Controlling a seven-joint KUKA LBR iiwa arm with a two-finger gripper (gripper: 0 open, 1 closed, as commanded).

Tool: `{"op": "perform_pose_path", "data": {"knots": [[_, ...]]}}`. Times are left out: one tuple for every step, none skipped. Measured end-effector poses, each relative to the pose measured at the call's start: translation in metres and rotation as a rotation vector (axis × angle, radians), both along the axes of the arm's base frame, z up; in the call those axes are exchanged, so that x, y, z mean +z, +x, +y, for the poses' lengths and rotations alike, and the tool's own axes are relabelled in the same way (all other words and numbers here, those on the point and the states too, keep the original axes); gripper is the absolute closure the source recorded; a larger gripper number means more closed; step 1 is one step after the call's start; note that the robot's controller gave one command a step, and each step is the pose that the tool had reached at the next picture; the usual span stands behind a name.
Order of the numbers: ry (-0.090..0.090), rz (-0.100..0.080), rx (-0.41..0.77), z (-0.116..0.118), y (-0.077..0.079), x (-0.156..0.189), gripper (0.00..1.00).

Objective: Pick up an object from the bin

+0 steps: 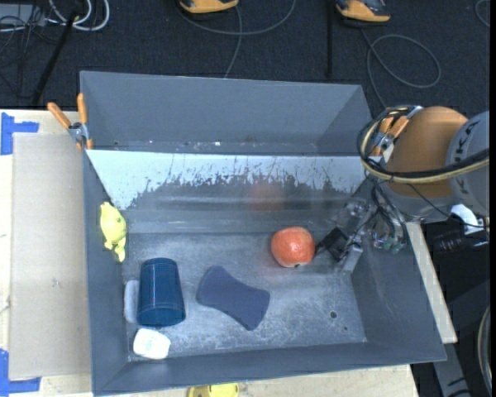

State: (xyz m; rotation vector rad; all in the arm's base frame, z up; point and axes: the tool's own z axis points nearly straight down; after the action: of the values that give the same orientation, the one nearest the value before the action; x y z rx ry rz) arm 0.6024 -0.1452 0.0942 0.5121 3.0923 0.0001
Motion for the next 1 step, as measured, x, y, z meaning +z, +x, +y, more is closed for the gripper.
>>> {"op": "perform_pose_path", "data": {"knots": [[0.003,0.008,-0.106,-0.0023,0.0025,-0.0249,1.0]]}}
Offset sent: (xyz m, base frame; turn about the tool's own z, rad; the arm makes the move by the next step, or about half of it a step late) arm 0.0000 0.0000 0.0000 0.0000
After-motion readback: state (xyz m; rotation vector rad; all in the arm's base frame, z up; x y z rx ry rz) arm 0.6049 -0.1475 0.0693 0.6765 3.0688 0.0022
